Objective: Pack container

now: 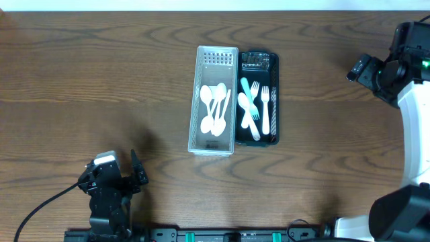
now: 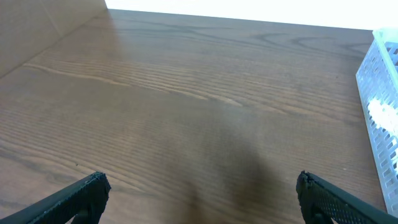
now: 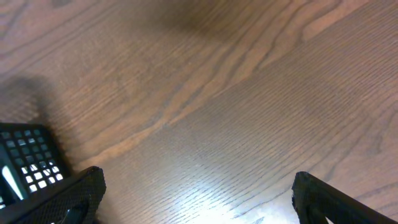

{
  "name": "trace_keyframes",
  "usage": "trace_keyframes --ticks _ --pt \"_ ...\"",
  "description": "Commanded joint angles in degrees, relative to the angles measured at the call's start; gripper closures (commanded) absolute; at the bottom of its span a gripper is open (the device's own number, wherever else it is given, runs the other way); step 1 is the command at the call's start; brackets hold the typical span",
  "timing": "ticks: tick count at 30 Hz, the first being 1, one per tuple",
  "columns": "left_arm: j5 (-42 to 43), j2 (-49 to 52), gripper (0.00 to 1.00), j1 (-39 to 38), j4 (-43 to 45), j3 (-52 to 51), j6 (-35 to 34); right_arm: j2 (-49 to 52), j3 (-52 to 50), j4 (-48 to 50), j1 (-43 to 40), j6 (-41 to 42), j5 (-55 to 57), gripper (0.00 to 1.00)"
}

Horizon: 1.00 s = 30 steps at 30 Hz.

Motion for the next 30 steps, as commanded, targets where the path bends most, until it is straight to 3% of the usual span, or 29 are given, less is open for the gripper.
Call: trace_keyframes --ticks 1,17,30 --pt "-0.3 -0.5 0.02 0.3 0.3 -0.1 -0.5 -6.6 0.0 -0.1 1.0 -0.3 0.2 0.01" --pt "-0.3 -0.5 0.02 0.3 0.3 -0.1 -0.5 -34.4 -1.8 0.5 8.7 -5.9 10.6 0.01" --pt "-0.3 -0.5 0.02 0.3 0.3 -0.1 -0.5 -58.9 -34.1 11.4 9.2 -4.2 7.2 0.01"
